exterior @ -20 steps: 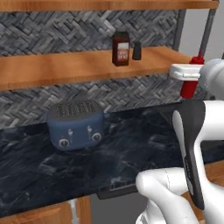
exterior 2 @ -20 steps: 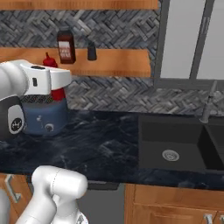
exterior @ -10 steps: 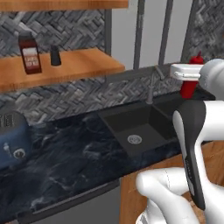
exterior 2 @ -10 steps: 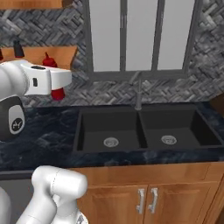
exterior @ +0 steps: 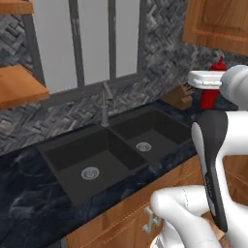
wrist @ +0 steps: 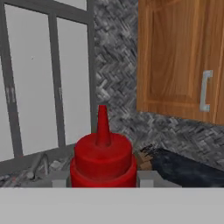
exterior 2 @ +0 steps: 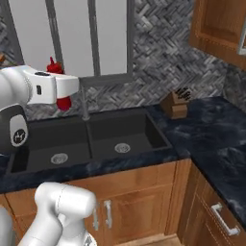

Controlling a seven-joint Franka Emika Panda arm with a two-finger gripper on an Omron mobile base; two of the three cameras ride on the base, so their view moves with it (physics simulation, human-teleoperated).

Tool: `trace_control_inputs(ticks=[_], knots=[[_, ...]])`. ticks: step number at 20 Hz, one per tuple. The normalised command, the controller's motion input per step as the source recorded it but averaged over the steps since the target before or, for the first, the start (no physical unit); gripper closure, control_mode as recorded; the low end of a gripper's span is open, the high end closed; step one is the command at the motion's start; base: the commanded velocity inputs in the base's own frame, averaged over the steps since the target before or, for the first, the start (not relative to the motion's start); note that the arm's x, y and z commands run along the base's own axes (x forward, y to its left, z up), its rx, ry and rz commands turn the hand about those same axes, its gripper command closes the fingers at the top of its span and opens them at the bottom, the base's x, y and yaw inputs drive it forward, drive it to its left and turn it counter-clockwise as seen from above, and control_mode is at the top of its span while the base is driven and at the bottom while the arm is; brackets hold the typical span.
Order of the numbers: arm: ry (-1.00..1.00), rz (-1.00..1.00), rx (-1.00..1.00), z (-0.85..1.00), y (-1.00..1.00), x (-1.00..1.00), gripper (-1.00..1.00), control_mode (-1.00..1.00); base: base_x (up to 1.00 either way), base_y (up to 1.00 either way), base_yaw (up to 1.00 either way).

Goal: Collect the paprika, ketchup, and shaker from the cabinet and place them next to the stove.

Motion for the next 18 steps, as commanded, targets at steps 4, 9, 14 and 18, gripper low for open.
trace_control_inputs(ticks=[4,9,14,18], knots=[[0.00,0.00,0.00,0.00,0.00,0.00,1.00,1.00,-0.05,-0.85,-0.39],[0.00,0.00,0.00,0.00,0.00,0.00,1.00,1.00,-0.42,-0.74,-0.34],[0.00,0.00,0.00,0.00,0.00,0.00,1.00,1.00,-0.25,-0.54,-0.34],[0.00,0.00,0.00,0.00,0.00,0.00,1.00,1.00,0.00,-0.33,-0.38]])
